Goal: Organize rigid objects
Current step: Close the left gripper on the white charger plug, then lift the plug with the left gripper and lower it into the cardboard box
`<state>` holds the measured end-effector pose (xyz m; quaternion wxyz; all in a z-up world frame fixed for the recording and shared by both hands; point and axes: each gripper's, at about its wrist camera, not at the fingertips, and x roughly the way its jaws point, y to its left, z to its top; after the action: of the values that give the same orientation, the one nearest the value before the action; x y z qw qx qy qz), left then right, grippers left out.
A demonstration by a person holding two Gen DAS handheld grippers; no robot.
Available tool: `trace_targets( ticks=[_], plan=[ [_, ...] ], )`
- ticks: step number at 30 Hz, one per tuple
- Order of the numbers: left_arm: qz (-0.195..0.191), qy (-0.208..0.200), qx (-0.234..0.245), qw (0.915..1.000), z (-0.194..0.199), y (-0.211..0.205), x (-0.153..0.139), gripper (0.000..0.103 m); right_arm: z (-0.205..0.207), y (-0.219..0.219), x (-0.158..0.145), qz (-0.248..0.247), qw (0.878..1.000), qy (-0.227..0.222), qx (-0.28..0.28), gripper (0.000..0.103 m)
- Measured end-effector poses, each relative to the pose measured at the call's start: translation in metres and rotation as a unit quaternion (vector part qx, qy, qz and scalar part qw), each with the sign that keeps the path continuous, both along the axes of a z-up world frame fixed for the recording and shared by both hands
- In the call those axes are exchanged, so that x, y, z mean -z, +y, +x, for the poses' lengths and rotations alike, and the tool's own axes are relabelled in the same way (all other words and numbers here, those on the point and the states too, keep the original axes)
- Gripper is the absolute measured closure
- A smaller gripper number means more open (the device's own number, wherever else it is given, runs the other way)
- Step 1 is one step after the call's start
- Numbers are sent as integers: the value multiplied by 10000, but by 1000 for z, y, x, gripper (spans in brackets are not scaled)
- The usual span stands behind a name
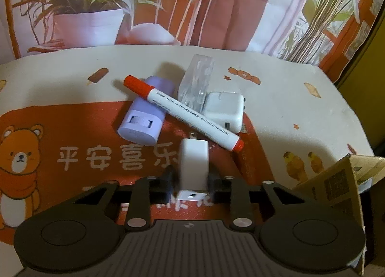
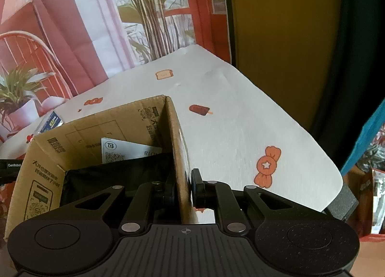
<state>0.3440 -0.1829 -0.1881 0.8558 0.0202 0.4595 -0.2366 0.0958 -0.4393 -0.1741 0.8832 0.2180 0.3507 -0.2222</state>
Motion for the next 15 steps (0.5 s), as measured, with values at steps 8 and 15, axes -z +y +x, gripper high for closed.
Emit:
trace_targets(
  ticks=[8, 15],
  plan=[
    [-39, -189, 39, 9998, -13, 6, -13, 79, -5, 0, 1, 141, 9999, -71, 39, 90],
    [-217, -373, -71, 9990, -36, 33, -41, 79, -2, 12, 2, 264, 9995, -158, -71, 89]
  ],
)
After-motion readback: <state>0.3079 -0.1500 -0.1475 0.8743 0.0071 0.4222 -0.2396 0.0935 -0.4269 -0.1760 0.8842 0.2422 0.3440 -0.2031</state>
